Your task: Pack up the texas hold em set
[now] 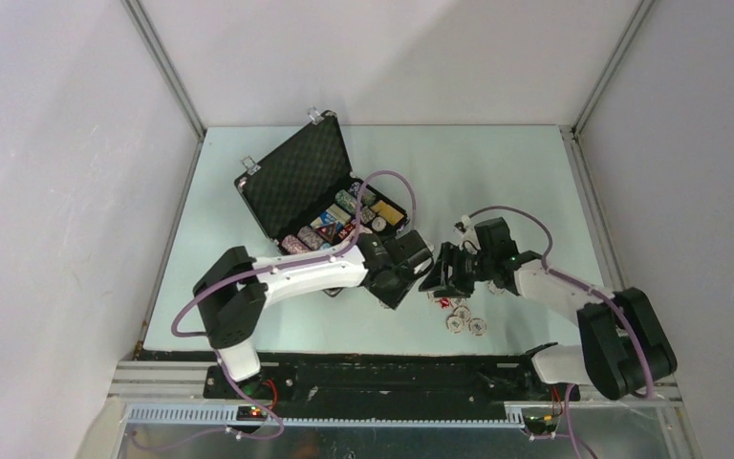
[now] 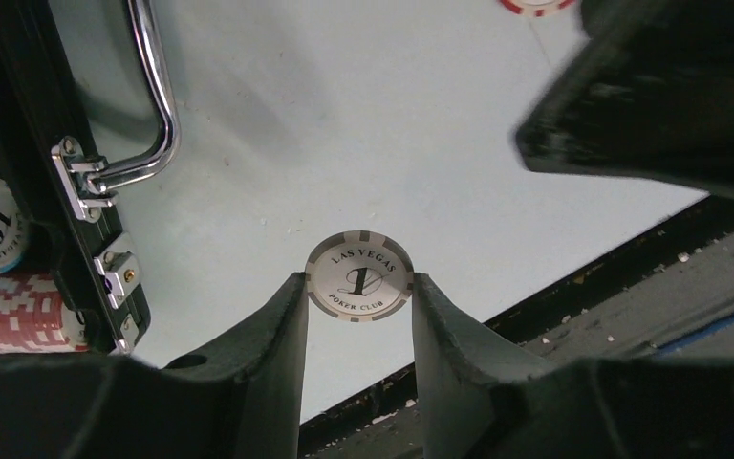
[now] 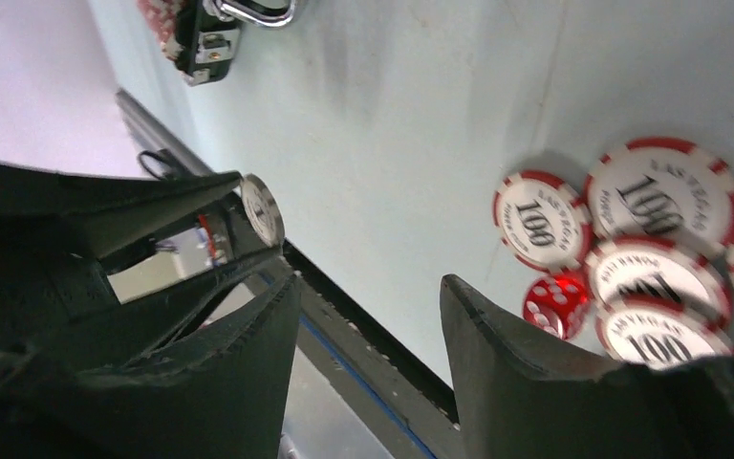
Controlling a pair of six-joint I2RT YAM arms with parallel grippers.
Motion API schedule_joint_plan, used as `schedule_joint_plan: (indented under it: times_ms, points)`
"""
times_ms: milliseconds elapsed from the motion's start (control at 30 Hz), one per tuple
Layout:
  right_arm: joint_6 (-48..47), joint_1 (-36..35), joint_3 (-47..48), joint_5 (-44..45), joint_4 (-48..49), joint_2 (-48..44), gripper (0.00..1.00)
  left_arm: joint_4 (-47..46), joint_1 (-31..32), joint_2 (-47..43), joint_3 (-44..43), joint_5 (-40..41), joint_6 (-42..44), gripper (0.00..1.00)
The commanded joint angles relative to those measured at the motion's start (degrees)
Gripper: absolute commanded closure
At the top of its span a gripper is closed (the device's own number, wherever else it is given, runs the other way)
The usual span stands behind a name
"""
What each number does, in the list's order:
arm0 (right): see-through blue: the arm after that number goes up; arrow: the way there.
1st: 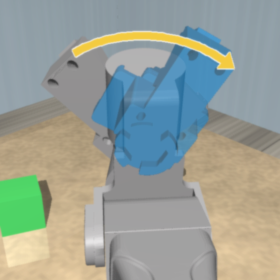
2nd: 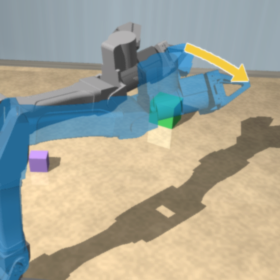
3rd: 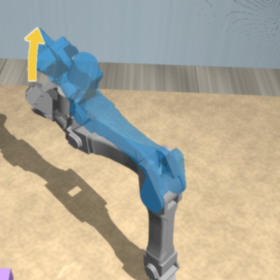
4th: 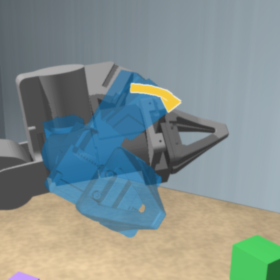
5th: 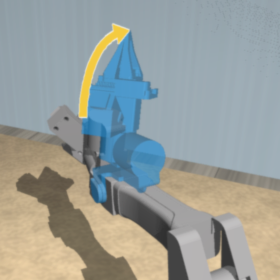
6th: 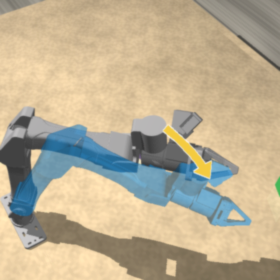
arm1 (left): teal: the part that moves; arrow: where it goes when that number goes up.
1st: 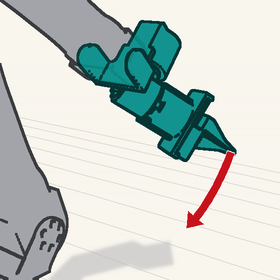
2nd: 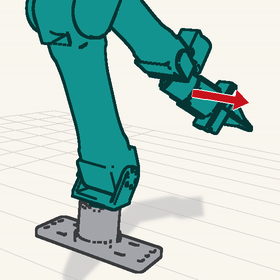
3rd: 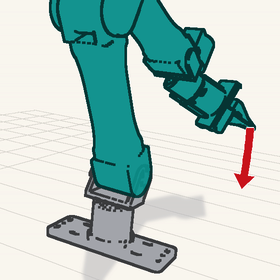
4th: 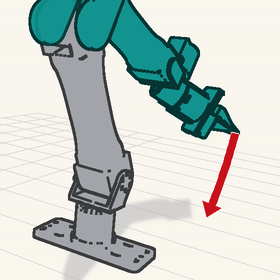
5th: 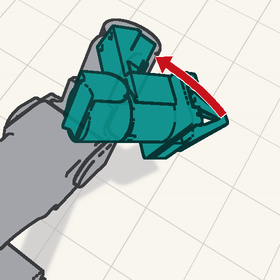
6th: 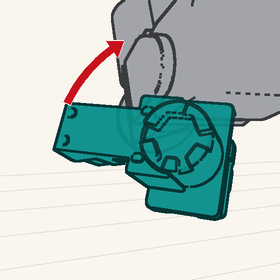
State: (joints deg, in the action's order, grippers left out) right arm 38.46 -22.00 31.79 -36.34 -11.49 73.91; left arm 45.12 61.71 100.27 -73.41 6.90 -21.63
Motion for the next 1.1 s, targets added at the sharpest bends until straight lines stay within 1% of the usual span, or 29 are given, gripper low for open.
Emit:
schedule_joint_plan:
  times_ms: [0,33,133,300,500,567,667,733,767,800,833,867,933,967,1067]
  points:
    - [2.1,1.1,0.1,-12.1,10.5,4.9,0.42,-4.0,-0.3,-6.0,0.7,-3.2,5.6,0.71]
    - [2.4,1.1,0.1,-13.7,12.8,6.0,0.43,-4.9,-0.3,-7.3,2.0,-3.6,6.1,0.71]
    - [2.1,1.5,0.3,-15.5,14.4,7.8,0.44,-8.2,-0.3,-9.8,4.2,-6.0,9.4,0.69]
    - [3.3,1.1,0.5,-19.6,18.4,10.8,0.47,-8.9,-0.3,-11.7,5.3,-7.2,12.6,0.66]
    - [3.5,-0.5,1.8,-20.1,18.3,11.6,0.48,-10.1,0.3,-12.0,5.7,-9.8,13.7,0.66]
    - [4.2,-1.0,1.9,-20.5,19.4,12.0,0.49,-10.5,0.6,-12.1,5.8,-9.9,13.8,0.66]
    - [3.4,-1.1,2.5,-18.3,16.7,12.1,0.49,-10.2,0.6,-12.4,6.0,-8.5,13.5,0.65]
    - [2.5,-0.8,2.6,-16.4,14.8,11.4,0.49,-9.1,0.6,-12.0,5.9,-4.6,12.0,0.58]
    - [1.9,-0.6,2.7,-15.8,14.2,11.0,0.49,-8.0,0.4,-11.8,5.9,-1.1,10.6,0.52]
    - [1.6,-0.4,2.7,-14.2,13.0,10.2,0.49,-7.4,0.2,-11.2,5.8,0.4,9.8,0.49]
    - [1.3,0.1,2.7,-13.4,12.4,9.3,0.49,-6.2,-0.4,-10.8,5.7,3.6,7.8,0.41]
    - [1.2,0.5,2.7,-11.7,10.8,8.8,0.49,-5.9,-0.8,-10.1,6.0,5.6,6.9,0.37]
    - [1.0,1.6,2.6,-8.1,7.9,7.3,0.49,-6.0,-2.4,-8.9,6.2,6.8,4.4,0.31]
    - [0.8,2.3,2.5,-6.9,7.1,6.1,0.49,-6.3,-3.2,-8.4,6.2,7.2,3.0,0.30]
    - [0.0,2.9,2.4,-1.0,4.0,3.3,0.49,-7.5,-3.8,-6.0,4.7,10.4,2.5,0.30]
